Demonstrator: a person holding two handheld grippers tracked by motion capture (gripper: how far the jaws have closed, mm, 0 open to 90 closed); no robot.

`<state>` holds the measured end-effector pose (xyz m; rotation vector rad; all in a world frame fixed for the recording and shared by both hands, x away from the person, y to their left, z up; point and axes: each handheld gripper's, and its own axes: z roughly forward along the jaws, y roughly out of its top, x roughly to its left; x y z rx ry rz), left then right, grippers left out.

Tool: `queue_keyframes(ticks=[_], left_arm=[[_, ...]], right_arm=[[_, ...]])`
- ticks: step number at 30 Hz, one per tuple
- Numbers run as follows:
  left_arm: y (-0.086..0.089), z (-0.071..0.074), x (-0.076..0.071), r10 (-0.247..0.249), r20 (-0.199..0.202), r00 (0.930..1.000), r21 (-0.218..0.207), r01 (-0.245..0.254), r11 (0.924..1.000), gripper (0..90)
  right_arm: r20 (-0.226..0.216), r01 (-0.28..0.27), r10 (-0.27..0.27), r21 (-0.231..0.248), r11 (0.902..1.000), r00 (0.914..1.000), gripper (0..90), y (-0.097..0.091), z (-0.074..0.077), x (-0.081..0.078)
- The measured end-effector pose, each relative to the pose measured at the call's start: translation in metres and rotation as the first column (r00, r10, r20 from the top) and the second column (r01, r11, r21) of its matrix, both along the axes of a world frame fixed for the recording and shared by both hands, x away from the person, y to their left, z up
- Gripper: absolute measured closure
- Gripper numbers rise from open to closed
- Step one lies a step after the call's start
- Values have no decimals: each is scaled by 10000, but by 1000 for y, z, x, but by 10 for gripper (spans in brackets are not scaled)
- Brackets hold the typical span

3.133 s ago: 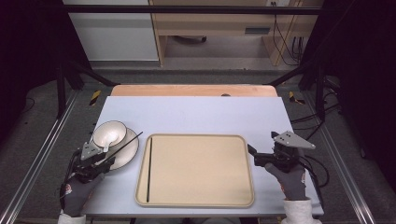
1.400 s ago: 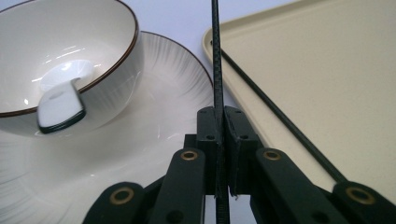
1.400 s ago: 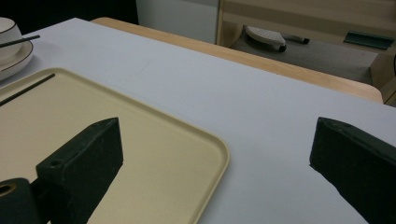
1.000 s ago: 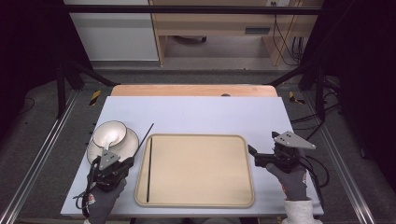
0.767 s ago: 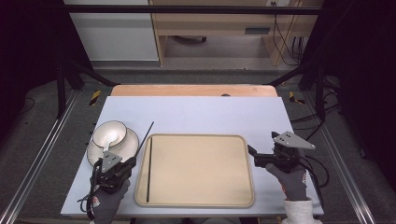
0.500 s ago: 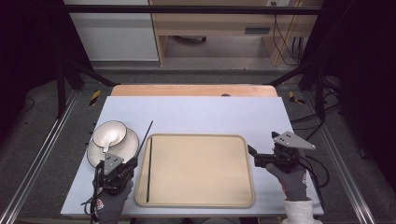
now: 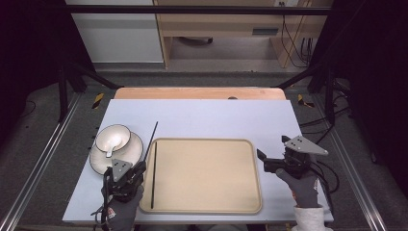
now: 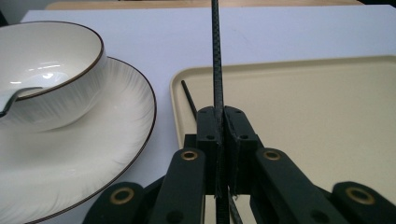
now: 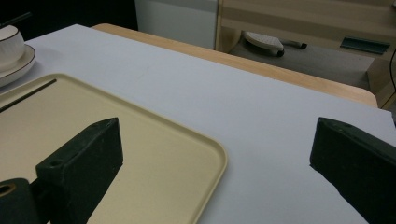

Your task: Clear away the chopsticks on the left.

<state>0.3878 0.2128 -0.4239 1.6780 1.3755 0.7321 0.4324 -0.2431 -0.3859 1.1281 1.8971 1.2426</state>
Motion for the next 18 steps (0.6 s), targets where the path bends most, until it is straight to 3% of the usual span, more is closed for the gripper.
queue_keyframes(ticks=[11,18], left_arm=[[-24,-9,-4,320,129,9994,-608,-311,9977,852],[-39,-21,-6,395,113,9992,-567,-388,9976,852]], right_arm=[[48,-71,71,8,10000,10000,28,1,1,-1],[9,-87,87,-27,10000,10000,29,2,0,0]])
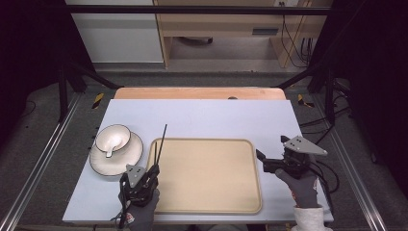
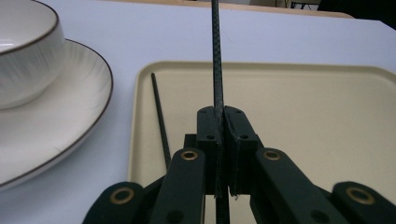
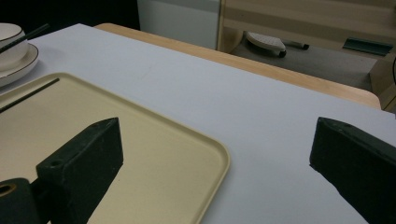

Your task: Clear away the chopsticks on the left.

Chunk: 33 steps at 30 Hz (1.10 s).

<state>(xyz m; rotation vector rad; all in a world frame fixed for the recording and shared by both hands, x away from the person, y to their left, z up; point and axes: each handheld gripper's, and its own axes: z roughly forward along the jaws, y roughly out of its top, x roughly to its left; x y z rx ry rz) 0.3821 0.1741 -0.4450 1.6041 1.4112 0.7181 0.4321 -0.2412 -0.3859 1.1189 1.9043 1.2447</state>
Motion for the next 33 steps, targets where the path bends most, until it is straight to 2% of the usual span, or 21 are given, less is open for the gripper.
queue_keyframes(ticks=[6,11,20,26,33], left_arm=[[-4,-13,0,16,-324,9995,-203,-23,9998,851],[-9,-23,1,68,-555,9984,54,-65,10000,852],[-13,-34,4,182,-872,9960,307,-156,9994,851],[-13,-35,6,254,-999,9947,421,-213,9989,851],[-16,-35,8,268,-1436,9893,773,-158,9969,850]], right_arm=[[-58,-58,58,-59,10000,10000,29,2,-2,1],[-117,-76,74,-114,9999,9999,29,4,-3,2],[-172,-108,105,-195,9998,9998,29,5,-5,3],[-207,-105,101,-230,9997,9997,29,6,-5,3],[-232,-137,130,-298,9995,9996,29,7,-6,4]])
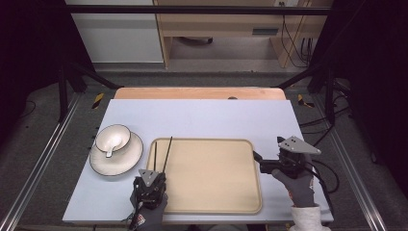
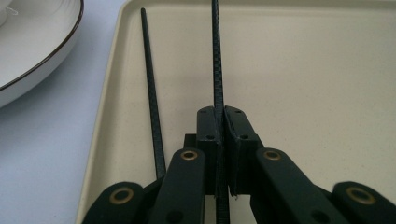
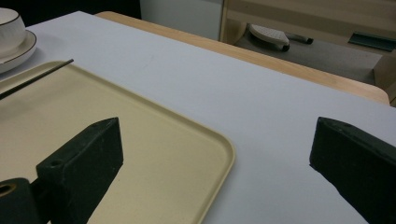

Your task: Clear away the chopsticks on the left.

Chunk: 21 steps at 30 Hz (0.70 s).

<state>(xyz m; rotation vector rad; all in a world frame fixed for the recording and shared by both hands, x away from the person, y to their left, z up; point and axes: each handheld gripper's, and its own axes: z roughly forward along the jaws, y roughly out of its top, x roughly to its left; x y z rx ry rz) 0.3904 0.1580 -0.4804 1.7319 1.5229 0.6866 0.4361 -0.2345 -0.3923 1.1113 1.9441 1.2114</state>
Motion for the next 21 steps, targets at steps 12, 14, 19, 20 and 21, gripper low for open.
queue_keyframes(ticks=[12,14,19,20,21], left_arm=[[-2,-1,3,-128,-359,9993,225,136,9997,844],[-1,-1,3,-183,-403,9990,185,191,9996,839],[0,1,4,-350,-413,9985,142,356,9993,822],[0,1,4,-358,-321,9988,73,361,9993,814],[1,4,4,-466,-270,9985,33,467,9989,800]], right_arm=[[-12,-10,10,-23,10000,10000,28,1,0,0],[7,-6,6,-17,10000,10000,28,0,0,0],[23,4,-4,33,10000,10000,27,0,0,-1],[19,-2,1,34,10000,10000,27,0,0,-1],[45,4,-4,39,10000,10000,26,0,1,-1]])
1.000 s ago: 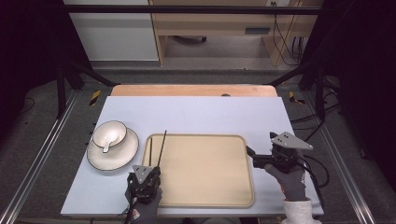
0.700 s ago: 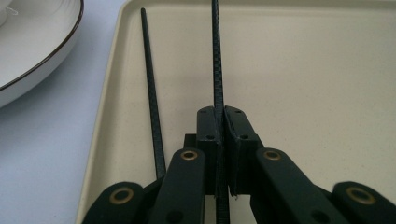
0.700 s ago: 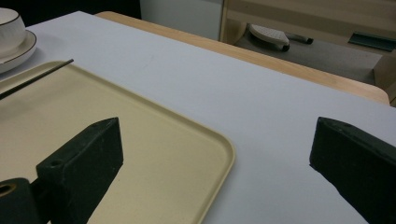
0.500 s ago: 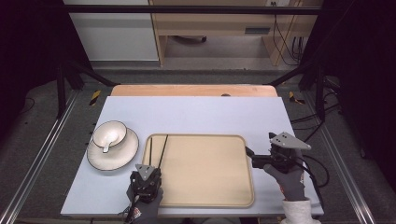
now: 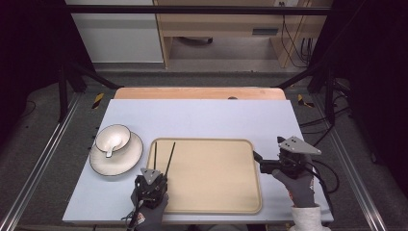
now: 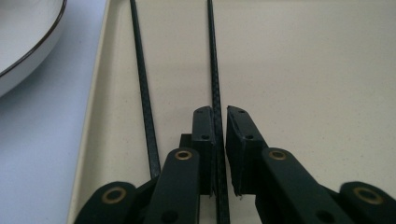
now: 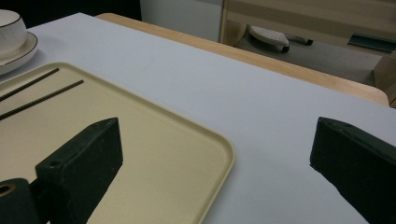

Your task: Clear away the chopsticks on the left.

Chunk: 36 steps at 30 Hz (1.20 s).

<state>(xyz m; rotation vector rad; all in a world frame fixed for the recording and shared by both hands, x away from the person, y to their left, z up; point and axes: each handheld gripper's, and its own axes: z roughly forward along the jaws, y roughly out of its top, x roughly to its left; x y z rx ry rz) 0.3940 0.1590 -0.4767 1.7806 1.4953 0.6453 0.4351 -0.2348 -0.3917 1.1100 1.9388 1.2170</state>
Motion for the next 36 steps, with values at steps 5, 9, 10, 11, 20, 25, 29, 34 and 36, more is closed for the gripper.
queue_keyframes(ticks=[5,9,10,11,20,25,29,34,36], left_arm=[[5,15,0,-585,497,9971,-348,602,9976,716],[8,33,5,-1229,1025,9871,-384,1273,9911,625],[10,38,6,-1401,1105,9839,-454,1458,9883,605],[12,42,8,-1661,1187,9789,-517,1731,9835,580],[41,67,18,-2959,1520,9430,-364,3045,9518,386],[61,68,19,-3253,1674,9307,-215,3333,9426,293],[76,66,20,-3346,1823,9246,-437,3476,9366,252],[88,62,25,-3200,1735,9314,-389,3312,9428,222],[95,60,25,-3108,1728,9346,-442,3226,9455,214]], right_arm=[[56,31,-31,169,9999,10000,24,-2,2,-1],[112,44,-46,229,9997,9999,23,-3,3,-2],[118,56,-59,255,9997,9999,23,-3,3,-2],[126,44,-47,285,9996,9999,23,-3,3,-2],[240,135,-147,512,9986,9996,22,-10,6,-4],[250,231,-246,595,9980,9994,23,-13,6,-5],[245,324,-341,652,9973,9991,23,-17,4,-4],[210,421,-438,744,9963,9988,24,-20,2,-3],[178,473,-487,737,9962,9987,25,-21,0,-2]])
